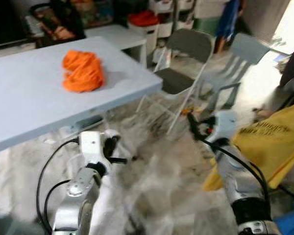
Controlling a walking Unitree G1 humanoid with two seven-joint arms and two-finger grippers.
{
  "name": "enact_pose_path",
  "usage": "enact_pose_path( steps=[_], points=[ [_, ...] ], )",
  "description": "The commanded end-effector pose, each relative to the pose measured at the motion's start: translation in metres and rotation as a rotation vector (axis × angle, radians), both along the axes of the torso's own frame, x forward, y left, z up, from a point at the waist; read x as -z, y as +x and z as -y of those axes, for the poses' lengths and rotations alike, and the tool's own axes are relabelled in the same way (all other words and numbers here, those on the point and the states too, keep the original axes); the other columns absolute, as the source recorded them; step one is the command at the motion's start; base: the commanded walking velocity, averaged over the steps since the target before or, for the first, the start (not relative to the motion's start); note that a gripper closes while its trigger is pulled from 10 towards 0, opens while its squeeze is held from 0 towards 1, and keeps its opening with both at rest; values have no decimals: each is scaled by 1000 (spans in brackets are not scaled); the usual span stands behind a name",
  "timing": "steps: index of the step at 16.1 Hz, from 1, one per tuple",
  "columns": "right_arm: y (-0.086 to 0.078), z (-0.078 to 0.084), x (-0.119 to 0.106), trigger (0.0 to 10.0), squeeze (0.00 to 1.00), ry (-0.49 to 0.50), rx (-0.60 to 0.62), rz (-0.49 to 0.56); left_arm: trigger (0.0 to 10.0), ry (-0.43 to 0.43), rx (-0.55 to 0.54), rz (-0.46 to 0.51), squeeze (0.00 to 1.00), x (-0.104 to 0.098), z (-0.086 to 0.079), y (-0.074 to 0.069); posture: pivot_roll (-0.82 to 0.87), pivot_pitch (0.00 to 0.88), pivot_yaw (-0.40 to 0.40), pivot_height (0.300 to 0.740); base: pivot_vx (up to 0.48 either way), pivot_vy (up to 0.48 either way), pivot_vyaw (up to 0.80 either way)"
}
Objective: Hang hanger
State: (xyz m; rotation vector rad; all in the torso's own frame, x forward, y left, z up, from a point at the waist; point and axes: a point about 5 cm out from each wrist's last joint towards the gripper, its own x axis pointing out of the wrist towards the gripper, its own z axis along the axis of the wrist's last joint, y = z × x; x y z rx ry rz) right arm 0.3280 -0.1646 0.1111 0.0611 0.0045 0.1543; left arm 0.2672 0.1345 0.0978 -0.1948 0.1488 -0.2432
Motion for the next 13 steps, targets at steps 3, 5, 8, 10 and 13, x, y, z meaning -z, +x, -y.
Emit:
enact_pose_path(
  steps=[3, 5, 8, 10, 13],
  points=[
    [2, -18, -8, 10000, 0, 7, -61, 20, 10000, 6, -36, 27, 0, -8, -9, 4, -43, 0, -20, 740, 405, 174, -800],
    [4, -20, -9, 10000, 0, 8, -63, 19, 10000, 4, -27, -3, 0, -4, -8, 2, -45, 0, -12, 740, 379, 296, -800],
    [3, -22, -11, 10000, 0, 21, -53, 27, 10000, 6, -24, -20, 0, -2, -8, 1, -53, 0, 9, 740, 89, 423, -800],
    [-2, -22, -7, 10000, 0, 27, -53, 13, 10000, 13, -7, -24, 0, -3, -7, 4, -56, 0, 16, 740, 0, 441, -303],
    [-4, -22, -3, 10000, 0, 26, -51, 0, 10000, 21, 22, -39, 0, -4, -6, 5, -53, 0, 20, 740, 0, 449, 0]
  ],
)
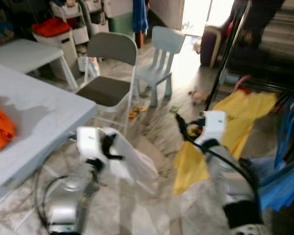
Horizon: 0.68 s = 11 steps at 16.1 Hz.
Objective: Hang hanger
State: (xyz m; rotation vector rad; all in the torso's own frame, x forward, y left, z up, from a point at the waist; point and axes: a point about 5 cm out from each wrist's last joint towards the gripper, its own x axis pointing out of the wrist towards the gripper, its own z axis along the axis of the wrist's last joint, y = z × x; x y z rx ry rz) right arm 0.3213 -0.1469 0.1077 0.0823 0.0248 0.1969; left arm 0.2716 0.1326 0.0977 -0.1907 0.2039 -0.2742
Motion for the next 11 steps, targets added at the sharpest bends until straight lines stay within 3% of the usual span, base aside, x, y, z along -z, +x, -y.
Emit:
enact_pose_path(
  steps=[1, 9, 11],
  points=[
    [3, -5, -7, 10000, 0, 6, -7, 20, 10000, 15, -13, 11, 0, -4, -8, 1, -52, 0, 21, 740, 0, 450, 0],
    [9, -7, -4, 10000, 0, 6, -6, 5, 10000, 38, -12, -22, 0, 4, -10, -3, -27, 0, 16, 740, 0, 460, 0],
    [12, -9, 0, 10000, 0, -21, 2, -18, 10000, 30, -14, -22, 0, 8, -7, -3, -26, 0, 1, 740, 0, 0, 0]
  ],
)
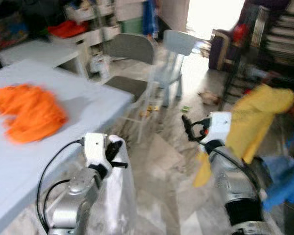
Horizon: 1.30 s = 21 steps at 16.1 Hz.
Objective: Hang hanger
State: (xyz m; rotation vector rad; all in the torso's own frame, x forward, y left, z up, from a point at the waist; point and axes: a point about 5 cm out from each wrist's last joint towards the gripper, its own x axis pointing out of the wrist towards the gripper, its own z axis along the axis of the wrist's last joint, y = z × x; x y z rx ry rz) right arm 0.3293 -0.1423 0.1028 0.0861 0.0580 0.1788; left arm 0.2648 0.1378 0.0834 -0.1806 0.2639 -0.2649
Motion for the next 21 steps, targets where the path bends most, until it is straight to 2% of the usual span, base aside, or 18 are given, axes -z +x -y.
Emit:
enact_pose_path(
  steps=[1, 3, 4, 5, 8, 11, 12, 13, 16, 18, 21],
  points=[
    [6, -4, -4, 10000, 0, -32, 1, 0, 10000, 13, -5, 39, 0, -5, 1, 4, -19, 0, -14, 740, 0, 0, 0],
    [14, -4, 4, 10000, 0, -33, 76, -95, 10000, 50, 13, 56, 0, -3, 3, 2, -20, 0, -49, 740, 0, 0, 0],
    [19, -7, -2, 10000, 0, -32, 84, -82, 10000, 51, -6, 60, 0, -4, 0, 1, -34, 0, -52, 740, 0, 0, 0],
    [22, -11, -3, 10000, 0, -75, 58, -72, 10000, 48, -15, 59, 0, -3, -3, 2, -6, 0, -54, 740, 0, 0, 0],
    [22, -13, 6, 10000, 0, -122, 78, -96, 10000, 72, 6, 83, 0, -7, -7, 5, 9, 0, -14, 740, 0, 0, 0],
    [16, -1, 1, 10000, 0, -193, 98, -3, 10000, 55, -19, 71, 0, -3, -12, -1, -33, 0, 24, 740, 0, 0, 0],
    [11, 12, -1, 10000, 0, -196, 149, 12, 10000, 48, -7, 69, 0, -3, -10, -3, -47, 0, 28, 740, 0, 0, 0],
    [3, 18, -2, 10000, 0, -141, 122, 23, 10000, 32, 15, 70, 0, -3, -5, -2, -67, 0, 38, 740, 0, 0, 0],
    [0, 25, 0, 10000, 0, -134, 156, 31, 10000, 36, 27, 57, 0, 0, -3, 2, -85, 0, 45, 740, 97, 115, 0],
    [-2, 29, 3, 10000, 0, -123, 197, 6, 10000, 31, -4, 78, 0, -6, -4, 15, -94, 0, 43, 740, 298, 377, -800],
    [-1, 26, 0, 10000, 0, -119, 176, 6, 10000, 53, 34, 88, 0, -7, 1, 15, -97, 0, 38, 740, 293, 380, -800]
  ],
)
